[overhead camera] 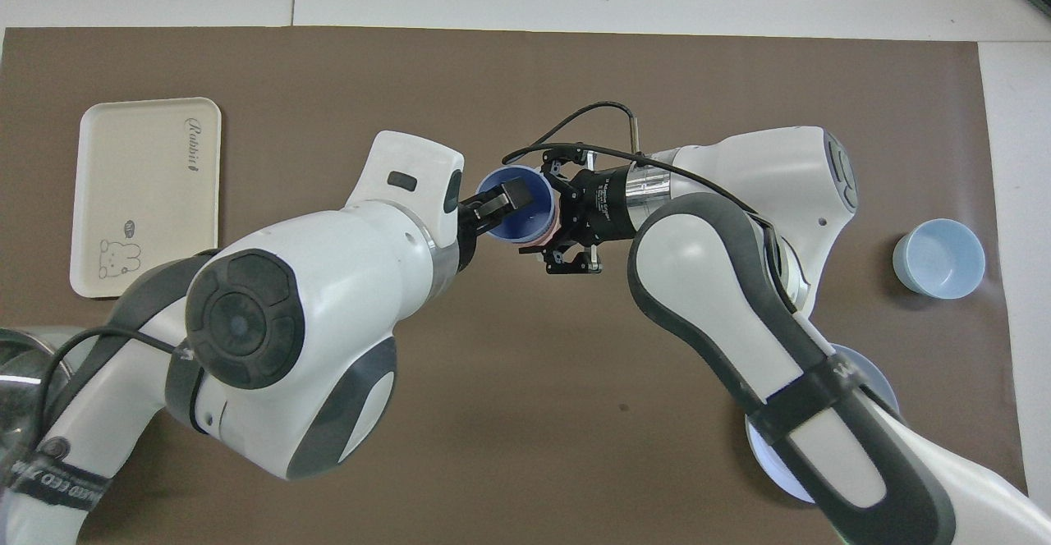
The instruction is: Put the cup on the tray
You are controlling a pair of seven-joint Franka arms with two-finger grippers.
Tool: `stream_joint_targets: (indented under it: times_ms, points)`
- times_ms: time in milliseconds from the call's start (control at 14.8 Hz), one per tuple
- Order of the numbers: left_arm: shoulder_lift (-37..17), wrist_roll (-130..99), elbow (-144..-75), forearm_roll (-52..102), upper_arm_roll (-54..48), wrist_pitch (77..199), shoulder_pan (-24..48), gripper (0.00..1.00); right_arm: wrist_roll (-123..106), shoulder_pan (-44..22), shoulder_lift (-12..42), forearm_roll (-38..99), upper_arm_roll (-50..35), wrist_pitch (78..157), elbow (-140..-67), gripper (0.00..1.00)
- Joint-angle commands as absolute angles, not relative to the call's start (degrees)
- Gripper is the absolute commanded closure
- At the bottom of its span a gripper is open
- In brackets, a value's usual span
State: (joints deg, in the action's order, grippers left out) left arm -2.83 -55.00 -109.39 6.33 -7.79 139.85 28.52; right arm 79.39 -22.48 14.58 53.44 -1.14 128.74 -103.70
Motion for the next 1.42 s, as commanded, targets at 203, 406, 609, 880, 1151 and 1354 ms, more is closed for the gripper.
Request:
stream_joint_targets:
  times_ms: [203,406,609,880,1151,1354]
  points:
    - [-4.5,-55.8,-102.9,7.1,-6.6,133.1,28.6,1.0,79.5,-22.6,14.3,54.4,-1.1,129.7,-103.6,1.0]
    - [-4.4,-55.9,-101.3,7.2,-6.5,130.4,27.9,1.0,79.5,-22.6,14.4,54.4,-1.1,129.9,-103.6,1.0]
    - [-3.3,-55.8,-99.5,7.1,-5.8,127.0,27.8,1.0,79.5,-22.3,14.3,54.3,-1.1,130.2,-103.6,1.0]
    - [-2.2,-54.8,-94.3,6.6,-5.4,116.9,23.0,1.0,78.8,-19.4,14.2,54.7,-0.7,130.0,-104.7,1.0]
    - [-1.2,-47.0,-94.9,6.5,-5.4,114.1,13.4,1.0,78.0,-12.7,14.5,54.8,-0.8,127.0,-105.8,1.0]
    - [1.3,-35.2,-101.1,6.7,-5.4,115.6,3.9,1.0,75.9,-5.6,16.0,58.8,-0.8,122.8,-106.0,1.0]
